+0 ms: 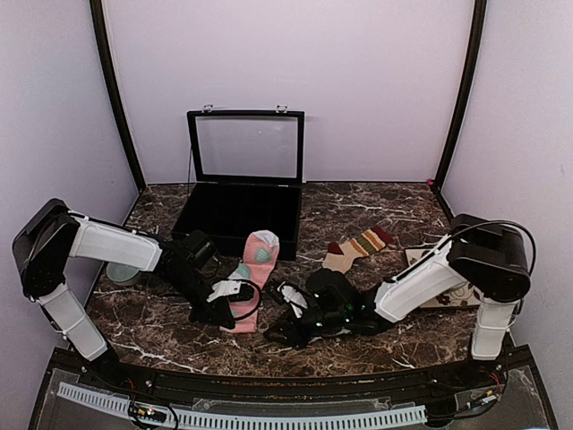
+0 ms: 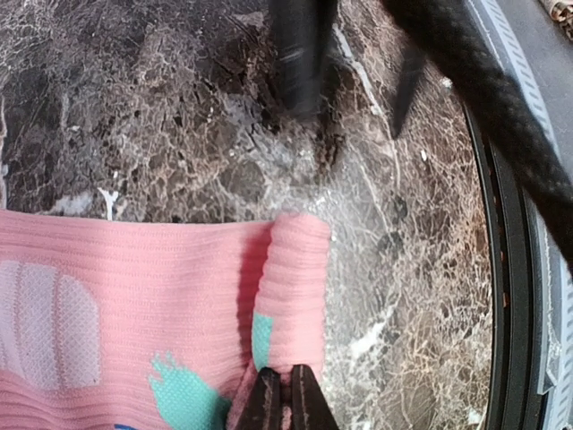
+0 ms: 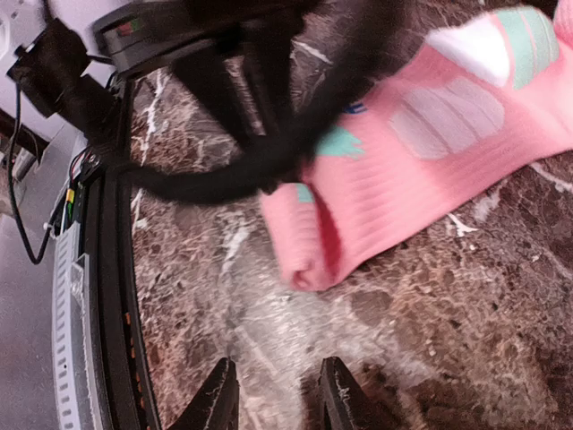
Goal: Roll the socks
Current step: Roll the sock at the center of the board.
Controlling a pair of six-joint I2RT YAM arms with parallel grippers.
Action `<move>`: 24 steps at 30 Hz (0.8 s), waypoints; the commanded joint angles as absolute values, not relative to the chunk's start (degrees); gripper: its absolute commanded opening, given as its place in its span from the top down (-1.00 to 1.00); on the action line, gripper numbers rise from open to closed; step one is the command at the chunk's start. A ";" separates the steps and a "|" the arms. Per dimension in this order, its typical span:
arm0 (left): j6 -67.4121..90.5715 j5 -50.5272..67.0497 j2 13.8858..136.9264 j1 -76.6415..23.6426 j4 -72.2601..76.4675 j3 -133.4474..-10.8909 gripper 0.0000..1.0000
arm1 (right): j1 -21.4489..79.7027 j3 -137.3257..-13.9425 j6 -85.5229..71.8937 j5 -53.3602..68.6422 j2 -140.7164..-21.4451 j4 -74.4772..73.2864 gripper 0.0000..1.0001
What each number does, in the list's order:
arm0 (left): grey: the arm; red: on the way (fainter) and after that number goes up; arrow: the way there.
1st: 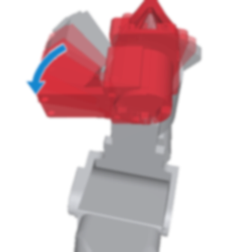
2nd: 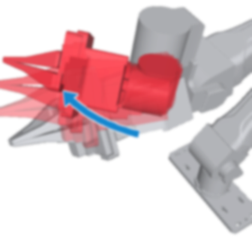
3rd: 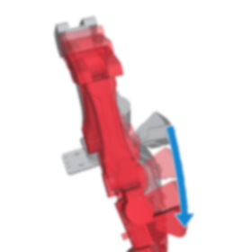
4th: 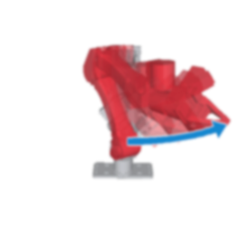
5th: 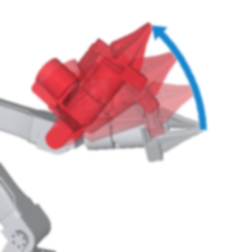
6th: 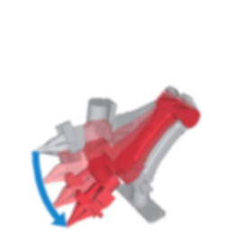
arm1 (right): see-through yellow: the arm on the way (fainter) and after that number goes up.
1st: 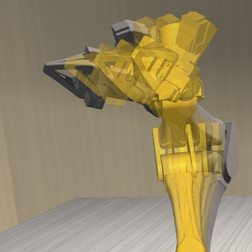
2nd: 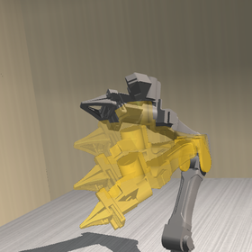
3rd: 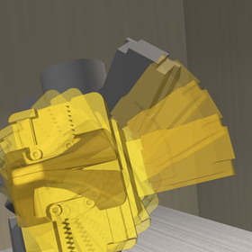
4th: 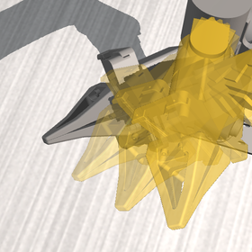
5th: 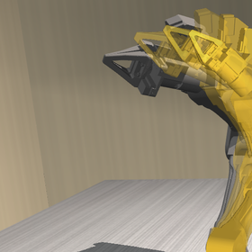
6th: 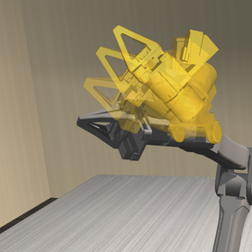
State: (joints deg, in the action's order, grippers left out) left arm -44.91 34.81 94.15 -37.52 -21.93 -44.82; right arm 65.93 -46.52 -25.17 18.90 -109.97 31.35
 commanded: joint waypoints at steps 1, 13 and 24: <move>-45.11 29.69 99.80 -37.15 -28.07 -44.56 1.00 | 72.59 -40.84 -5.14 5.92 -102.92 36.29 0.35; -47.88 33.86 107.52 -35.89 -38.25 -51.44 1.00 | 75.83 -54.61 19.06 4.15 -109.66 26.00 0.33; -48.69 32.57 107.74 -35.60 -38.46 -51.46 1.00 | 71.75 -59.81 20.92 9.50 -117.19 27.09 0.35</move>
